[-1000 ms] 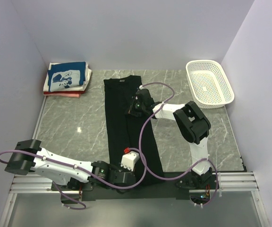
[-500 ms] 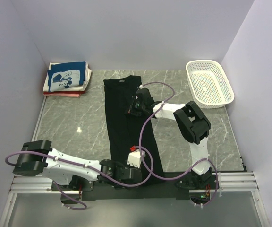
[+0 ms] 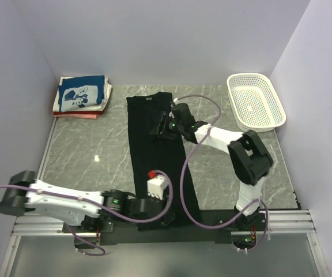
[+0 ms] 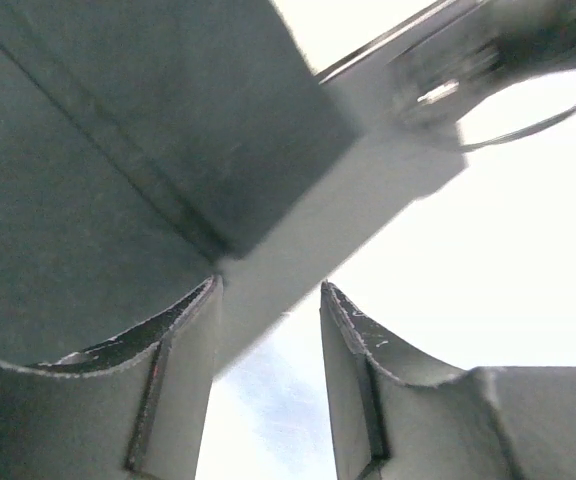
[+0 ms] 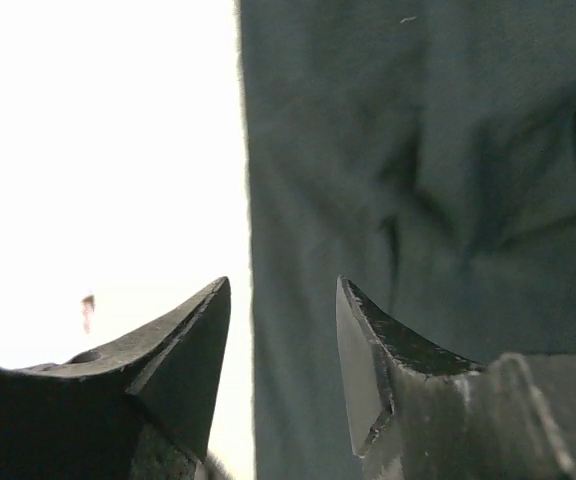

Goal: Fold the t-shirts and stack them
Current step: Fold the tshirt

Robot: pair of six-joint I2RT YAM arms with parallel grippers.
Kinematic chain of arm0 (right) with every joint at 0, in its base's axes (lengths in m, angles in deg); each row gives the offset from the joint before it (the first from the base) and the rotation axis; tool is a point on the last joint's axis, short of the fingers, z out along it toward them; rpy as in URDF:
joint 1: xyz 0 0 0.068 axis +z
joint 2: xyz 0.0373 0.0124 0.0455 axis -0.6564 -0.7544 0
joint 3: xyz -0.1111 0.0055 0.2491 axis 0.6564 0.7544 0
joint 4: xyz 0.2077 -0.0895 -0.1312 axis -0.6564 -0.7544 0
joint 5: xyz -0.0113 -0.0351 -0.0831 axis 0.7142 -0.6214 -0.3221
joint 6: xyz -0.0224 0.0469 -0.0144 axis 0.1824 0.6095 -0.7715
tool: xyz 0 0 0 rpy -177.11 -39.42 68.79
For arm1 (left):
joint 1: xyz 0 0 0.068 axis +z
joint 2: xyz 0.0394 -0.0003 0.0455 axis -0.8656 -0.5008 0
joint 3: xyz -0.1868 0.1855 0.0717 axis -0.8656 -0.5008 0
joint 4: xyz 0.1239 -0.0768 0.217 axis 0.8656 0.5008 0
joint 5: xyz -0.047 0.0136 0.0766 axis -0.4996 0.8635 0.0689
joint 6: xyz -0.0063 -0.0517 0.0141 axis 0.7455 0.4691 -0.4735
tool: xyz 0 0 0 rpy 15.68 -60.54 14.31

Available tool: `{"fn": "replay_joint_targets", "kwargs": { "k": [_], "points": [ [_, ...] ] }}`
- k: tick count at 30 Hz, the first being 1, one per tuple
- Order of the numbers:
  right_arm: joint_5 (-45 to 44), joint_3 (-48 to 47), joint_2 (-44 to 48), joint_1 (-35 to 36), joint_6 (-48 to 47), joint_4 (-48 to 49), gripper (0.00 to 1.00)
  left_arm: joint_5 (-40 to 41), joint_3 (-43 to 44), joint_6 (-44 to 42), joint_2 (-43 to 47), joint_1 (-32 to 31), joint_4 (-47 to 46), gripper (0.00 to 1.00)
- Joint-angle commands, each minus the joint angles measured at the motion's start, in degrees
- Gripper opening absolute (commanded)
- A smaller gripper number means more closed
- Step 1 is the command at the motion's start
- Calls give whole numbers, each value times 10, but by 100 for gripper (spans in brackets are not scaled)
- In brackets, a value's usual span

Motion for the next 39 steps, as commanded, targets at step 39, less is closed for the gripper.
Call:
{"fn": "replay_joint_targets", "kwargs": {
  "k": [39],
  "points": [
    [66, 579, 805, -2, 8, -469, 47, -138, -218, 259, 259, 74, 127, 36]
  ]
}}
